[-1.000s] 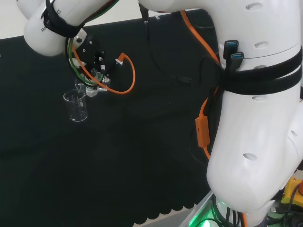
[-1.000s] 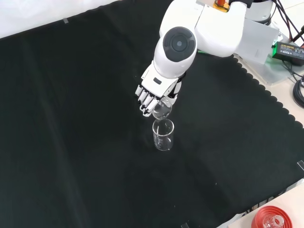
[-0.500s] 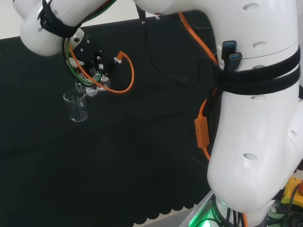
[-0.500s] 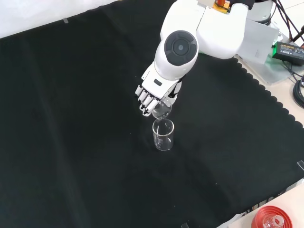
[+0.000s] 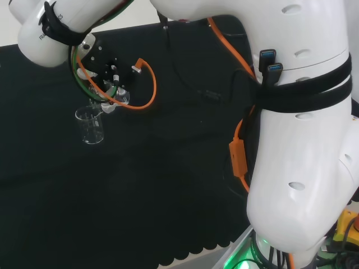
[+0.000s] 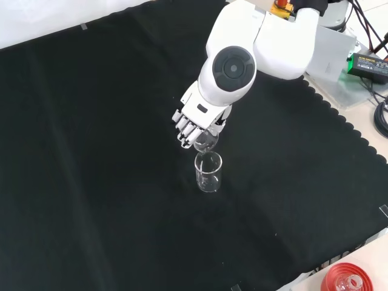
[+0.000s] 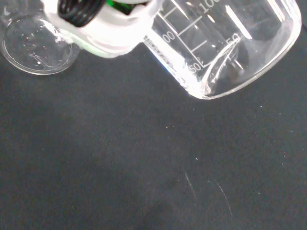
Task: Pour the water from the handheld beaker into the one on the table.
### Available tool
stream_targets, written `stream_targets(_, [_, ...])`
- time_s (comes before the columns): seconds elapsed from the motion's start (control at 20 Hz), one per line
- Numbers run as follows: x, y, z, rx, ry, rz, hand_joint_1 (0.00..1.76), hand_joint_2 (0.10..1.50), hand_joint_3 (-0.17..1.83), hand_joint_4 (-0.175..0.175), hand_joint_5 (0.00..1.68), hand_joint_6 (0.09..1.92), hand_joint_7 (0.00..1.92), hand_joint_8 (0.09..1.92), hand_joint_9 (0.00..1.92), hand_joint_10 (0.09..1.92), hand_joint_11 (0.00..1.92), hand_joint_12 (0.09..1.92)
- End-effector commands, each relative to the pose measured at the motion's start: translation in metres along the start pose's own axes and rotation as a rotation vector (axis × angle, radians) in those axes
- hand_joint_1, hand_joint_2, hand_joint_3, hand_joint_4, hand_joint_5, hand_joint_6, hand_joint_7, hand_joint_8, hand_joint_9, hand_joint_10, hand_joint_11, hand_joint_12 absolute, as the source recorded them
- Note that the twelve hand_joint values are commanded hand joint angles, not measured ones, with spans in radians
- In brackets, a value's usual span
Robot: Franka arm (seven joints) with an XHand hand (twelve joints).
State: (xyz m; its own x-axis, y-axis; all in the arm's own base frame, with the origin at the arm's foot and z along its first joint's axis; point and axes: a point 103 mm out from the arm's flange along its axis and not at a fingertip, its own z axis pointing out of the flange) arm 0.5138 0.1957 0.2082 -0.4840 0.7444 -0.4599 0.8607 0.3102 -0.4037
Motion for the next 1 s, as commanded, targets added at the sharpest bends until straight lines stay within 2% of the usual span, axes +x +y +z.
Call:
stream_targets(0.05, [0.0029, 0.0014, -0.0022, 0.01, -0.011, 0.001, 1.3, 1.07, -0.17, -0.121, 1.13, 0.73, 1.39, 0.5, 1.39, 0.95, 1.13, 0.85])
stream_targets(0.7, [0.0003, 0.0039, -0.0069, 0.055, -0.063, 0.016, 1.3, 1.07, -0.17, -0.117, 1.13, 0.74, 1.39, 0.5, 1.39, 0.95, 1.13, 0.85])
stream_targets(1.0, [-0.0001, 0.003, -0.0098, 0.043, -0.074, 0.011, 1.3, 1.07, -0.17, -0.116, 1.13, 0.74, 1.39, 0.5, 1.39, 0.95, 1.13, 0.85])
